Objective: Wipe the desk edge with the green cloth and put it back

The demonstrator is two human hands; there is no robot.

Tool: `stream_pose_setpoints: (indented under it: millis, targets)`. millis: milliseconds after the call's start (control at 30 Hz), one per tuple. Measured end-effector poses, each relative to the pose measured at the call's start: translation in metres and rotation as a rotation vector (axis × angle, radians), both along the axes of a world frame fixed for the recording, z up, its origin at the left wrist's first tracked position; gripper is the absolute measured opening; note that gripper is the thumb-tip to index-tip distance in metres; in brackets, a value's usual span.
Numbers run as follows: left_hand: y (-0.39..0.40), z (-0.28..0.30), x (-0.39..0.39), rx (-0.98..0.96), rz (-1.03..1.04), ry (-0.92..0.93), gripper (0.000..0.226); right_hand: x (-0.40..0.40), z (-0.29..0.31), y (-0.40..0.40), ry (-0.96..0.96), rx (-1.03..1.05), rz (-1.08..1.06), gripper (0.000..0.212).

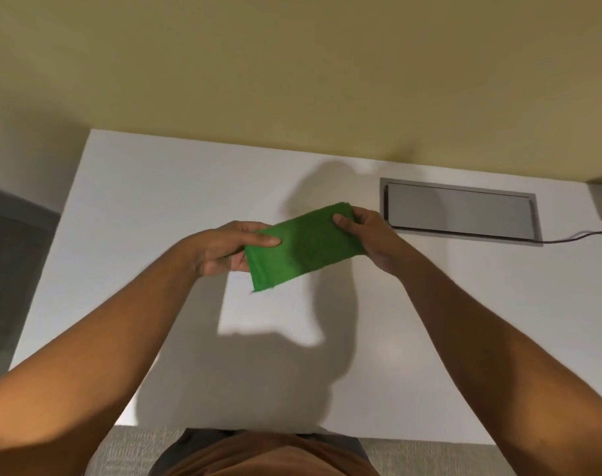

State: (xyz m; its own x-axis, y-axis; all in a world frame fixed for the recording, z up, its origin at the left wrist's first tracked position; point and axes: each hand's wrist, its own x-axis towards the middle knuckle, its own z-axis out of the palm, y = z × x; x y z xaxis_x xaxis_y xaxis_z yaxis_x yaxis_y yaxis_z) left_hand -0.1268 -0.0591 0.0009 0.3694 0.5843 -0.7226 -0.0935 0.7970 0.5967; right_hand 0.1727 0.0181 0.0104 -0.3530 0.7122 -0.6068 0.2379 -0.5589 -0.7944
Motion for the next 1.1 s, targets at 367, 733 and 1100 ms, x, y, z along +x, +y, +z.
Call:
stream_pose_setpoints:
  millis: [367,733,1100]
  targets:
    - [0.102,-0.03,0.052,0.14,0.584,0.356,0.04,0.016,-0.039,0.089,-0.214,0.105,-0.283,0.023]
    - [0.17,-0.055,0.049,0.202,0.541,0.823,0.034,-0.001,-0.071,0.146,-0.547,0.246,-0.297,0.034]
    - [0.142,-0.061,0.057,0.573,0.178,1.264,0.048,-0.004,-0.062,0.115,-0.721,0.773,-0.107,0.038]
